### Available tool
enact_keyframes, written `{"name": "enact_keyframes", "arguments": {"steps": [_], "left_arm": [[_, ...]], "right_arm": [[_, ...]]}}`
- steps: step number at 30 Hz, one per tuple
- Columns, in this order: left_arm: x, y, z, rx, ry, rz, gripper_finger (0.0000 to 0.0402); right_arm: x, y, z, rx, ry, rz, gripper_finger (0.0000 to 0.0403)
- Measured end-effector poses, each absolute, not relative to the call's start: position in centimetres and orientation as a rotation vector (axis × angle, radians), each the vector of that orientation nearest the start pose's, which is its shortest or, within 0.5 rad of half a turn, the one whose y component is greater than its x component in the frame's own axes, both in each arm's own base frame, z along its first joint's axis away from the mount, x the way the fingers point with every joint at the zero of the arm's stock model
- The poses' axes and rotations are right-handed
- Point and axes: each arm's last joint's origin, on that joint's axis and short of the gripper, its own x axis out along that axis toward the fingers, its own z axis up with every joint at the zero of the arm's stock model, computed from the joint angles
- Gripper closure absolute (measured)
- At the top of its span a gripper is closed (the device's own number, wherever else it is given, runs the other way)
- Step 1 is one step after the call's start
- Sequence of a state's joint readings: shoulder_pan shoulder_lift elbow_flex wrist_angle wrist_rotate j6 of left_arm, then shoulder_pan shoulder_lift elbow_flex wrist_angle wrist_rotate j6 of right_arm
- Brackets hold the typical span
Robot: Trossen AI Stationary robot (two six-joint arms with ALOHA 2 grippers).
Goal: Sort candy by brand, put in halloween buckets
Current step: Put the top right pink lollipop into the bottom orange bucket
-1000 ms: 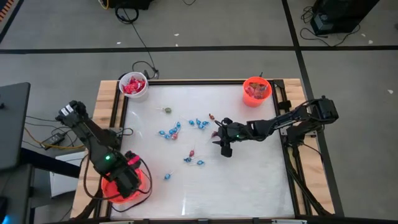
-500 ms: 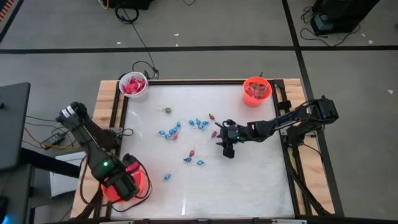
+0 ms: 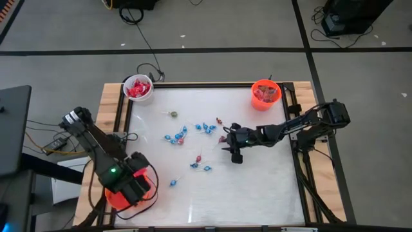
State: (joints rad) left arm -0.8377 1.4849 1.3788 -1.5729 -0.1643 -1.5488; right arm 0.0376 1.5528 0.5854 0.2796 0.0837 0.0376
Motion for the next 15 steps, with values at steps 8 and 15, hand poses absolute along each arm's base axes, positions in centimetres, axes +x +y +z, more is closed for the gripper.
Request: {"name": "enact_keyframes", "arguments": {"steps": [8, 15], "left_arm": [[17.1, -17.7, 34.3, -0.250, 0.714, 0.613, 0.0193], [18.8, -17.4, 33.8, -0.172, 0.603, 0.631, 0.0193]], "right_arm": [[28.2, -0.6, 14.3, -0.139, 0.637, -0.051, 0.0226], [28.8, -3.1, 13.0, -0.066, 0.782, -0.065, 0.0225]]}}
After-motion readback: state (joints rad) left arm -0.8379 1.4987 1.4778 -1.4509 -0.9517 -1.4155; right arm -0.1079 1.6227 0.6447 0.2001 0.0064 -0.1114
